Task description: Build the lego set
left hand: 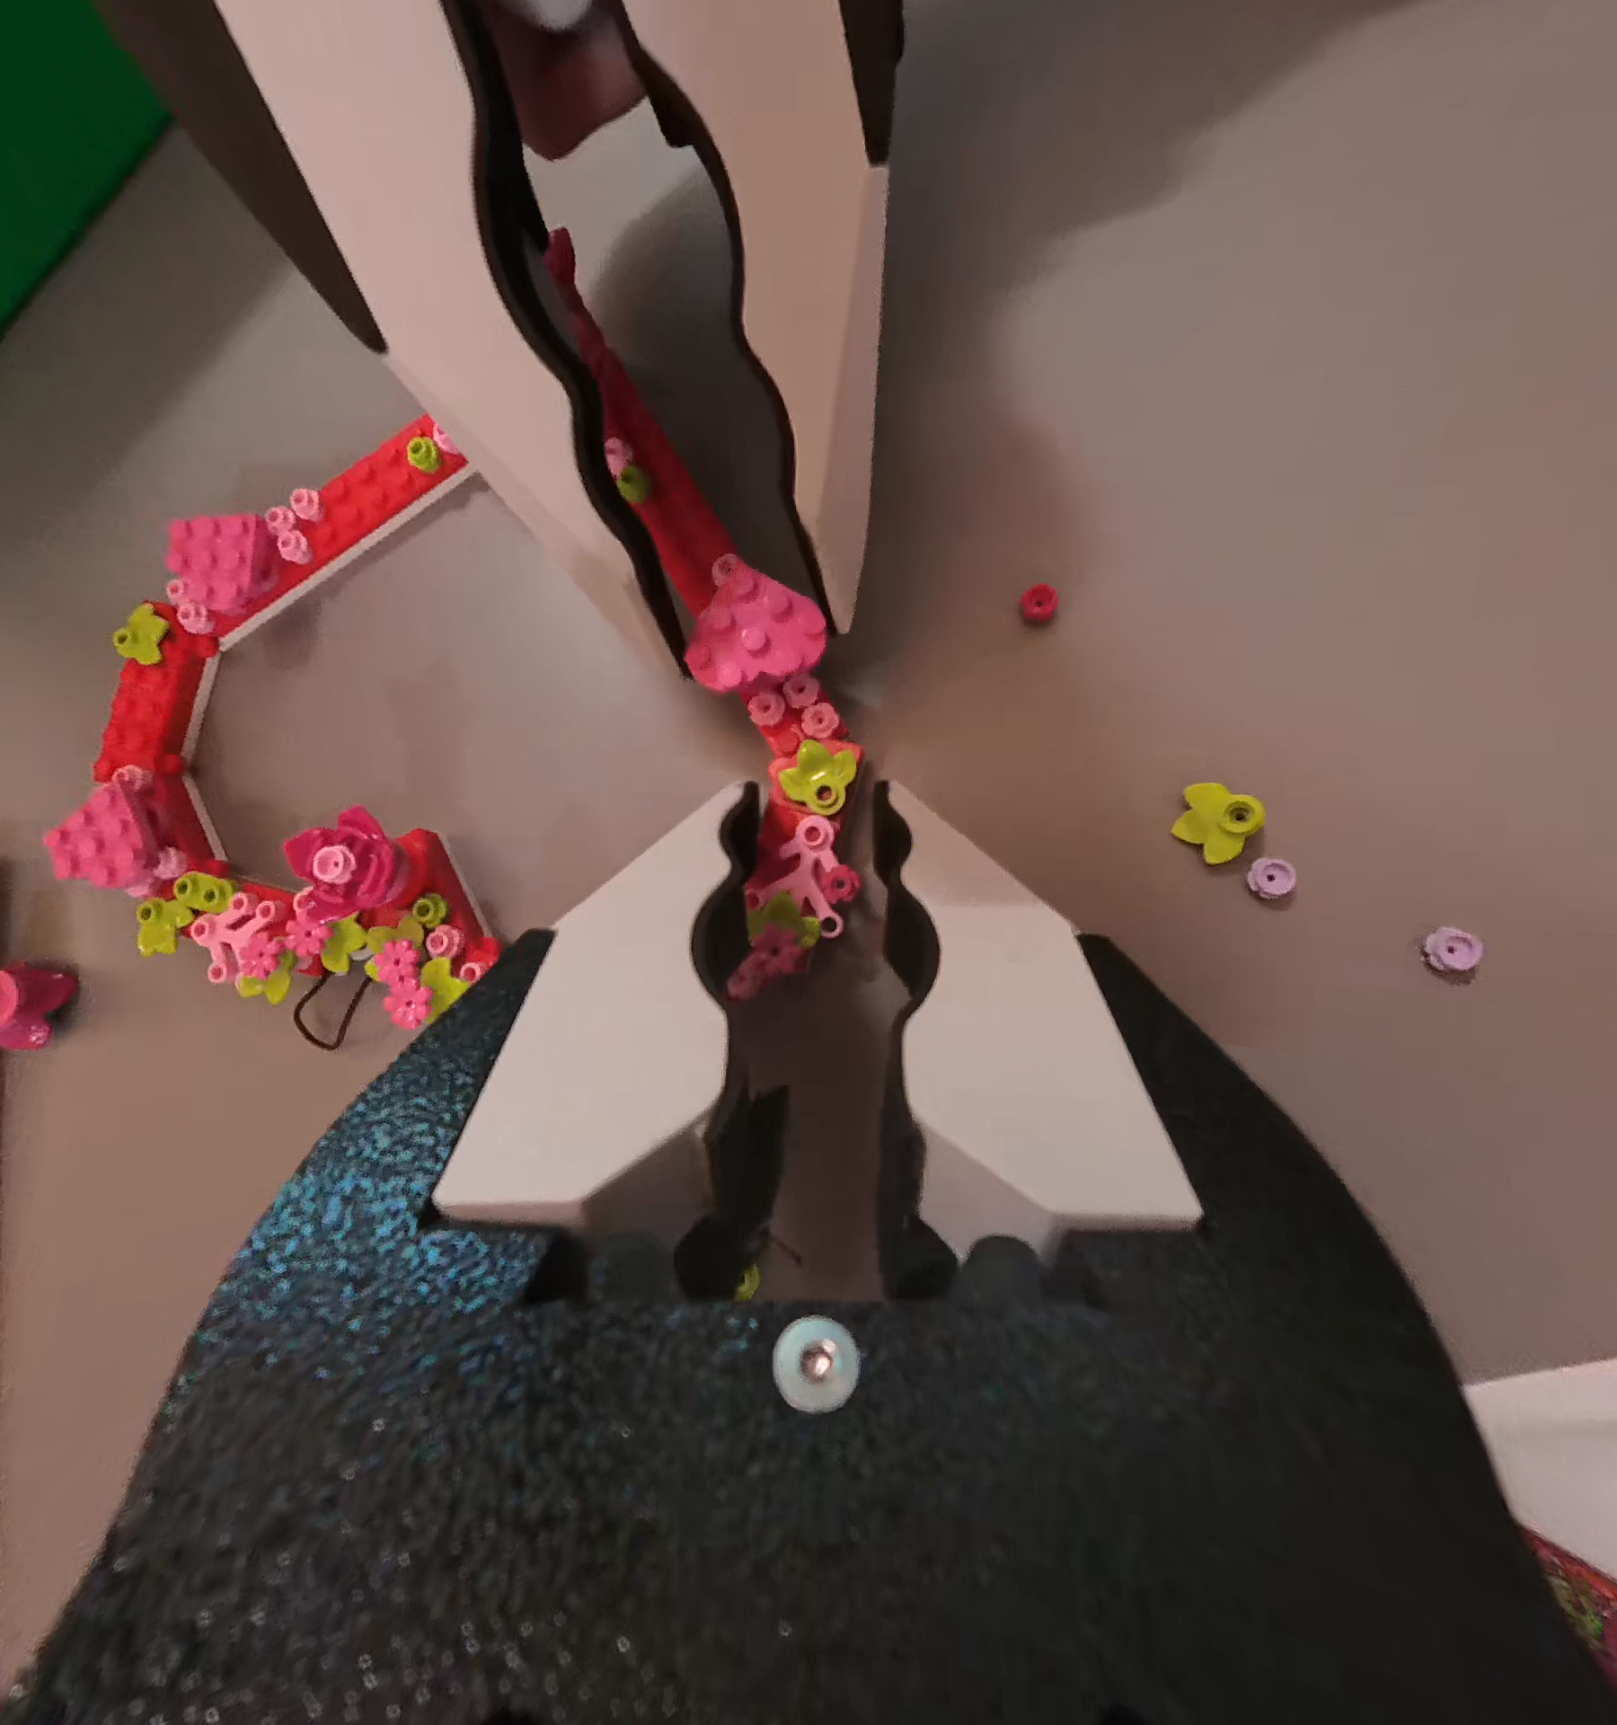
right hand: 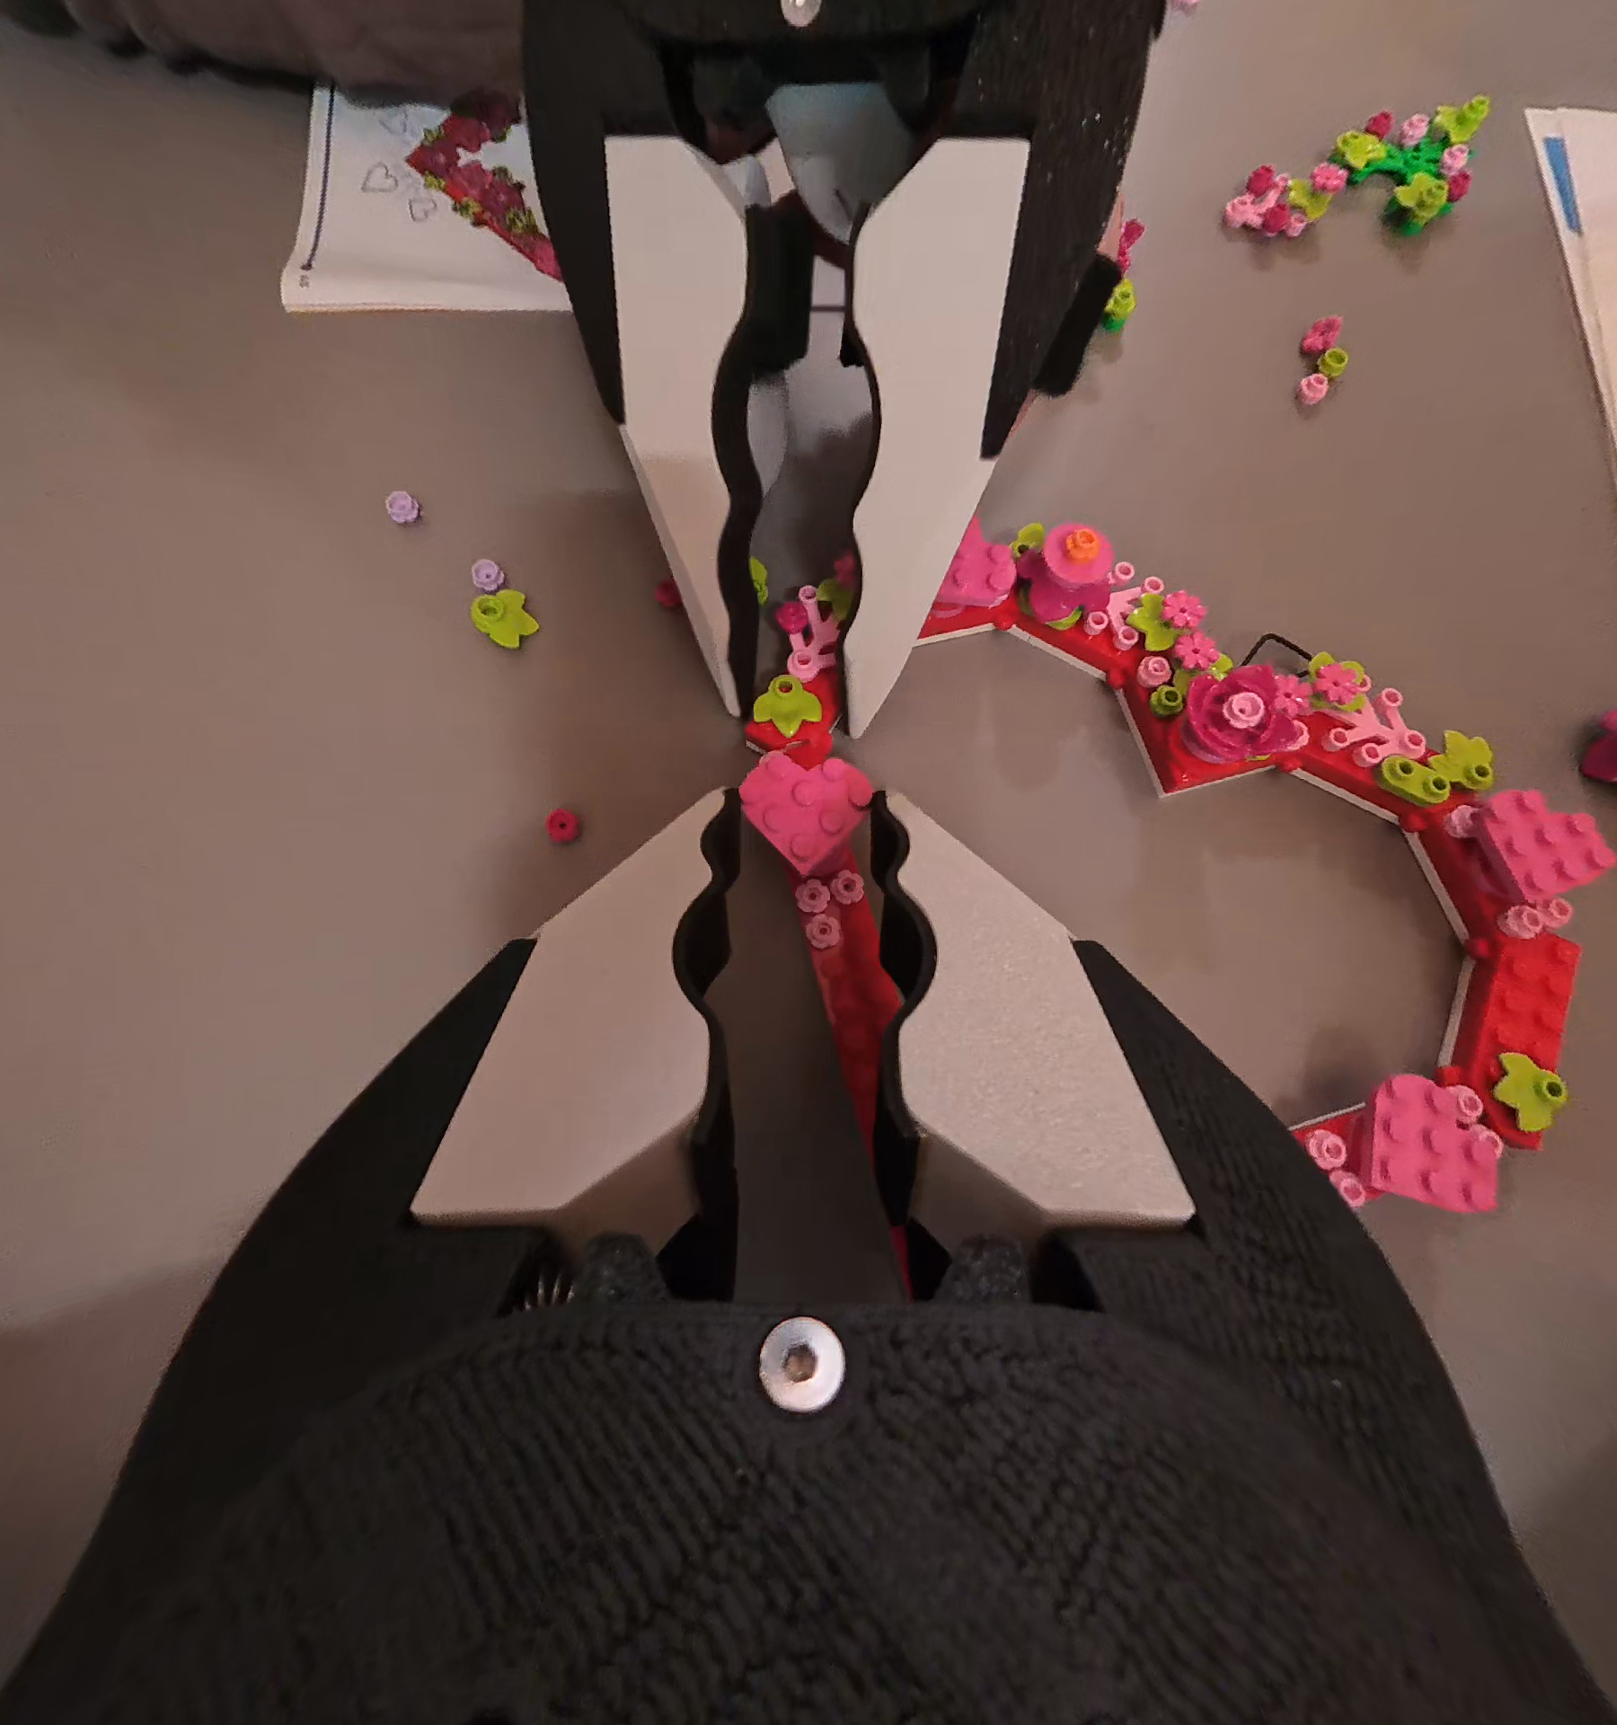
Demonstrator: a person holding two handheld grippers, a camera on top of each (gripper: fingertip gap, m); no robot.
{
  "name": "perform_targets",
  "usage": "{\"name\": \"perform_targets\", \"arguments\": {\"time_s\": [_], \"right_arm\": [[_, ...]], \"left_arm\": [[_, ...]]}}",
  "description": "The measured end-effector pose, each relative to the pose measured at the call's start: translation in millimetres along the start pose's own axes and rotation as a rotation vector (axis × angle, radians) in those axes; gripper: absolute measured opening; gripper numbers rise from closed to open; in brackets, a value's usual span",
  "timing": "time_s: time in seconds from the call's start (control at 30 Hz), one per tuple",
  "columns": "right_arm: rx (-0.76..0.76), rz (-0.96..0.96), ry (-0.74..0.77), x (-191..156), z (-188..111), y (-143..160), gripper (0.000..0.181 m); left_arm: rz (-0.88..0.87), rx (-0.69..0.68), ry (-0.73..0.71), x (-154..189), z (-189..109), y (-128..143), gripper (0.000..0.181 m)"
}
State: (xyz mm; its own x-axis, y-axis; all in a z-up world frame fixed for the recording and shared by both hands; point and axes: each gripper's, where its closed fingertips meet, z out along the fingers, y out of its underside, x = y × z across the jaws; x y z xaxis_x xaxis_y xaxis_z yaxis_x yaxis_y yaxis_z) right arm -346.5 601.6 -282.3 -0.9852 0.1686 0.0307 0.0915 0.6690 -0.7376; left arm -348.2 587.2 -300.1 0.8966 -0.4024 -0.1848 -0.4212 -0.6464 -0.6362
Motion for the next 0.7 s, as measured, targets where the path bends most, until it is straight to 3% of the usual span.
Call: {"name": "perform_targets", "arguments": {"time_s": [0.7], "right_arm": [[-0.165,-0.069,-0.055,1.5,4.1,9.8,0.026]], "left_arm": [[0.104,0.007,-0.021,1.1,0.3,-0.7,0.016]]}}
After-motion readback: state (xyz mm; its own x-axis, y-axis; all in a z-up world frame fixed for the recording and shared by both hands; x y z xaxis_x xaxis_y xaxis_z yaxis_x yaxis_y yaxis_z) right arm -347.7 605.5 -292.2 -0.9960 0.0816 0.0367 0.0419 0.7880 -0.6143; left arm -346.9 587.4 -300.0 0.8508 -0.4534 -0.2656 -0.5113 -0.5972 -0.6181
